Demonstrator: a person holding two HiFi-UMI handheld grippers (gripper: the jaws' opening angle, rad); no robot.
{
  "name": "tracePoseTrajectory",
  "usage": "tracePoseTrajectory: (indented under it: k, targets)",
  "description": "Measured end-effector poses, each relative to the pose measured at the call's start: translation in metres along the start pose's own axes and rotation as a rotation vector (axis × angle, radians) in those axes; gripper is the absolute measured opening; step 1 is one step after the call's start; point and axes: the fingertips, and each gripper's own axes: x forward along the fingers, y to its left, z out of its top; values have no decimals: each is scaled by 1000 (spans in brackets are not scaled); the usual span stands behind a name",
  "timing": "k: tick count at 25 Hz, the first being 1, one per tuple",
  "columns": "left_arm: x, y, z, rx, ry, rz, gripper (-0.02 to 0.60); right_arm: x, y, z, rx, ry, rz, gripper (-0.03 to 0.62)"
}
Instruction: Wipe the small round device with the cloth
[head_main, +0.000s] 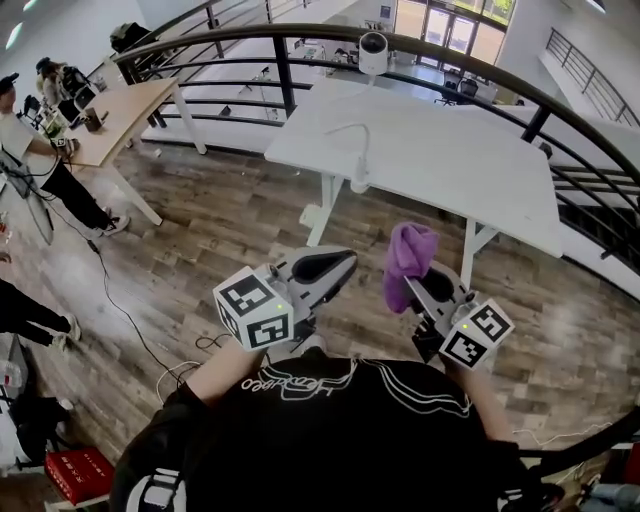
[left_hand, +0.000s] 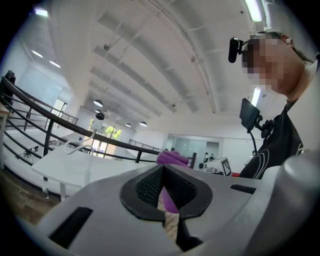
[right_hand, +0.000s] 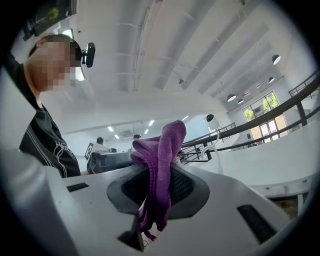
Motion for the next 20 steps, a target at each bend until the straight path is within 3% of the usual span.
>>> tracePoseTrajectory:
  k: [8,20]
  targets:
    - [-11,-57,3,38,-27,-1,9,-39,42,1,-24,-21,33,66]
    - [-12,-89,-5,47,-19,27,9,-70,55,1,-16,-38,56,67]
